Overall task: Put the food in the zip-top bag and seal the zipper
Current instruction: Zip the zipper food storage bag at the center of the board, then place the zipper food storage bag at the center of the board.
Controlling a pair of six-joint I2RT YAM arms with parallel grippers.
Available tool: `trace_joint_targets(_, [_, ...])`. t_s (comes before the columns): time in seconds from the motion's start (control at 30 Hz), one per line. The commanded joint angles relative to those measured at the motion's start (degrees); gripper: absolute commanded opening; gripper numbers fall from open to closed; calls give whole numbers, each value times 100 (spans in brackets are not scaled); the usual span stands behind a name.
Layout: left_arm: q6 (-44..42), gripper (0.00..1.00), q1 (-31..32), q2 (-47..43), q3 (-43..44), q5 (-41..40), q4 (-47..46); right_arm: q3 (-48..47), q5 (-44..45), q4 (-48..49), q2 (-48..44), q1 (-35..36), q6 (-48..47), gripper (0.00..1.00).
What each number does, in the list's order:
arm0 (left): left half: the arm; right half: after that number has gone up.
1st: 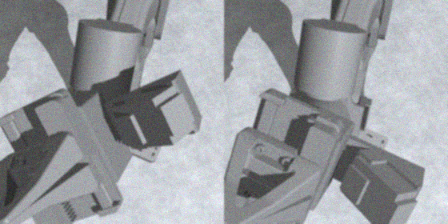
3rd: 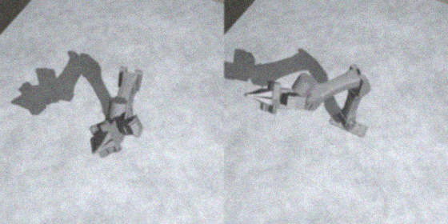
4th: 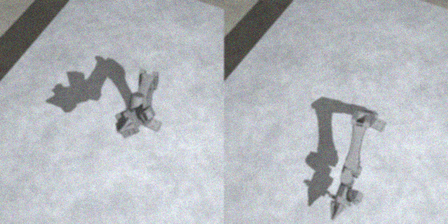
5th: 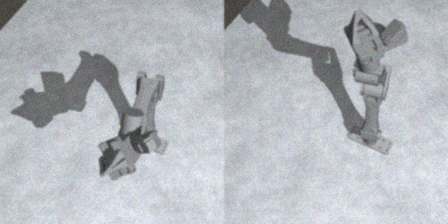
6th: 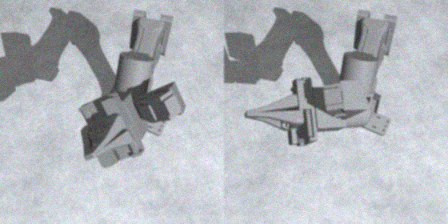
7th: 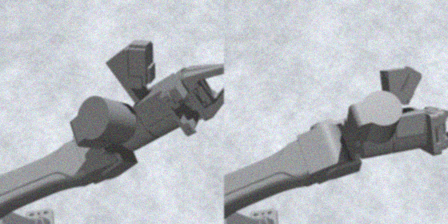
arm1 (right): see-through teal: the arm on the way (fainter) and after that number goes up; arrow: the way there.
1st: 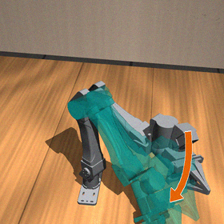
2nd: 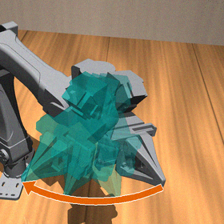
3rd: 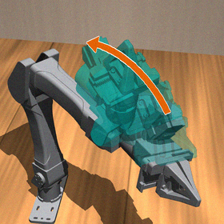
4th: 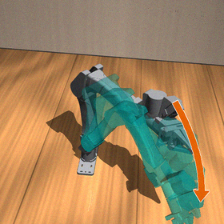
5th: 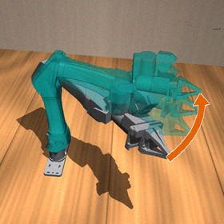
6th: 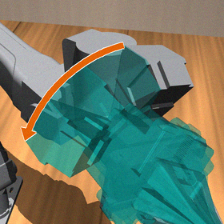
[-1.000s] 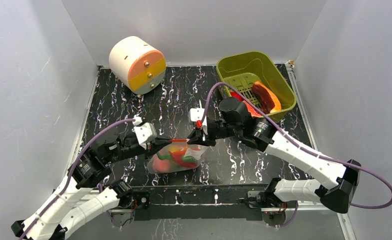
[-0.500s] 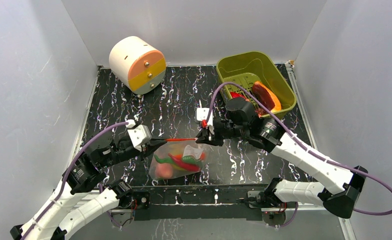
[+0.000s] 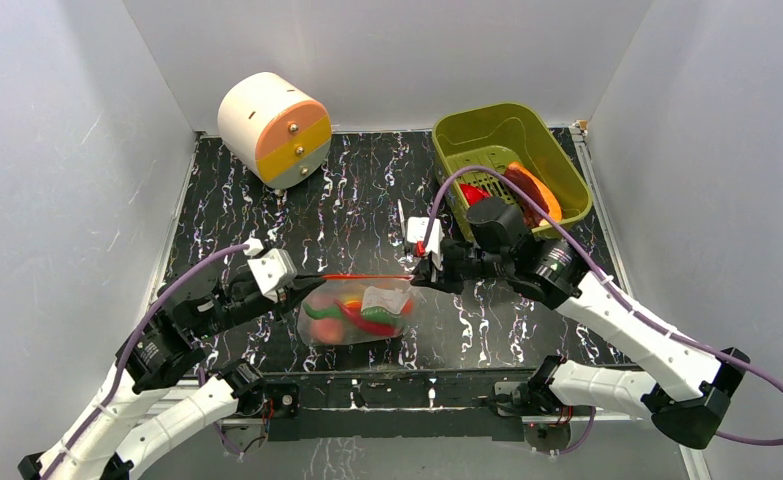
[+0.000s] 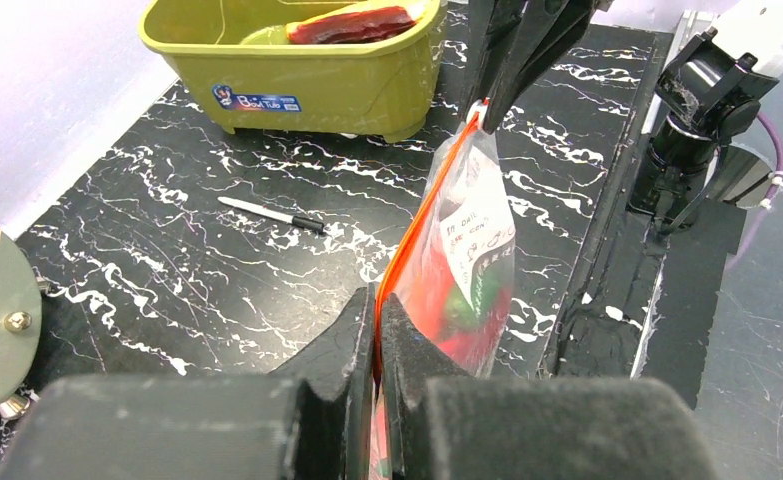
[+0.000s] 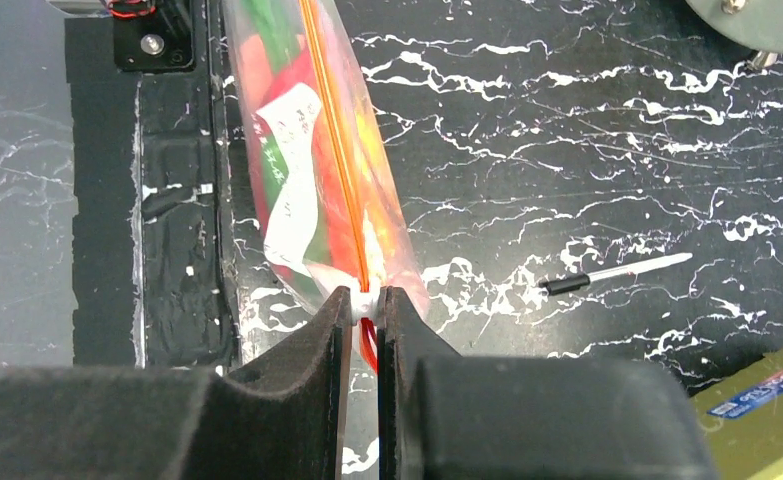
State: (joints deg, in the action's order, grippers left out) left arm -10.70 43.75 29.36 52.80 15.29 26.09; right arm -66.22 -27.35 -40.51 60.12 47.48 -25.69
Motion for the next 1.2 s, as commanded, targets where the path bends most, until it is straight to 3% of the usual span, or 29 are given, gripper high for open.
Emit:
trace_joint_targets(0.0, [-71,0,11,-180,295,-320,-7,-79,517,-553,-196,-123,-132,0])
trace_joint_targets(0.7, [-192,0,11,-248,390,-931,278,-497,1625,-1857,-387,-143,-278,0])
trace_joint_targets(1.17, [-127,0,11,-227,245,-1297,307,-578,2404,-2030,-387,-143,-248,0])
